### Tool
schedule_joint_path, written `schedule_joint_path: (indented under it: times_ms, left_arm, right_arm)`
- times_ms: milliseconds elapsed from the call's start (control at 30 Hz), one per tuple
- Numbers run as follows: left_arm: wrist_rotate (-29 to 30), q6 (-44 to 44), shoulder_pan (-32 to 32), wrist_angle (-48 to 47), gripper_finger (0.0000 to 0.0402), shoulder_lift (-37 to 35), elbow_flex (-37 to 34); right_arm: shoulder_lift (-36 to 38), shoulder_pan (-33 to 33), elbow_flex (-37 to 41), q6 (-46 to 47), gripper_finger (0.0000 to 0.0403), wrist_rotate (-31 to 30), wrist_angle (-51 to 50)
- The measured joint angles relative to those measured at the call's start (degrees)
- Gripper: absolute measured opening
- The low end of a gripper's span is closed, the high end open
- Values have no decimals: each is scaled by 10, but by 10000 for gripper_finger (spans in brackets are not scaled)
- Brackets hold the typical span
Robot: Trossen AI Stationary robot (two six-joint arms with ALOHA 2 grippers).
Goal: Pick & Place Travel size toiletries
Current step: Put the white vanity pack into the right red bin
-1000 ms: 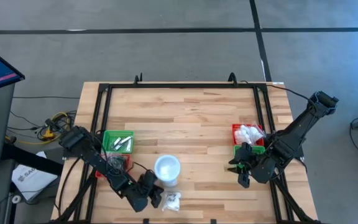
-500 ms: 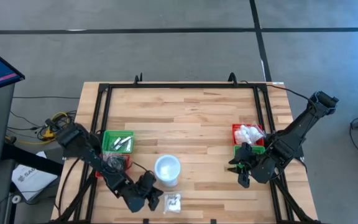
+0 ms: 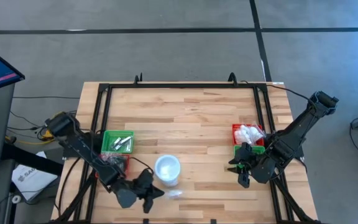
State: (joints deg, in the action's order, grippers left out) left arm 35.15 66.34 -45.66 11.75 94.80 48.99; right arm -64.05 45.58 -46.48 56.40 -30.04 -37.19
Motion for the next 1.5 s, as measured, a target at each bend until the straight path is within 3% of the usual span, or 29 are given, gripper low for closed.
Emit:
schedule_joint_path:
  times_ms: [300, 700, 1067, 1500]
  left_arm:
    - [-1, -97, 0, 58, 0, -59, 0]
    - [3, -236, 9, 64, 0, -171, 0]
    - [4, -346, 63, 69, 0, -250, 2]
    - [-112, -391, 167, 107, 0, -251, 2]
  right_arm:
    - [0, 0, 0, 0, 132, 0, 0]
    - [0, 0, 0, -18, 132, 0, 18]
    - [0, -49, 0, -192, 132, 0, 175]
    - [0, -160, 0, -392, 132, 0, 365]
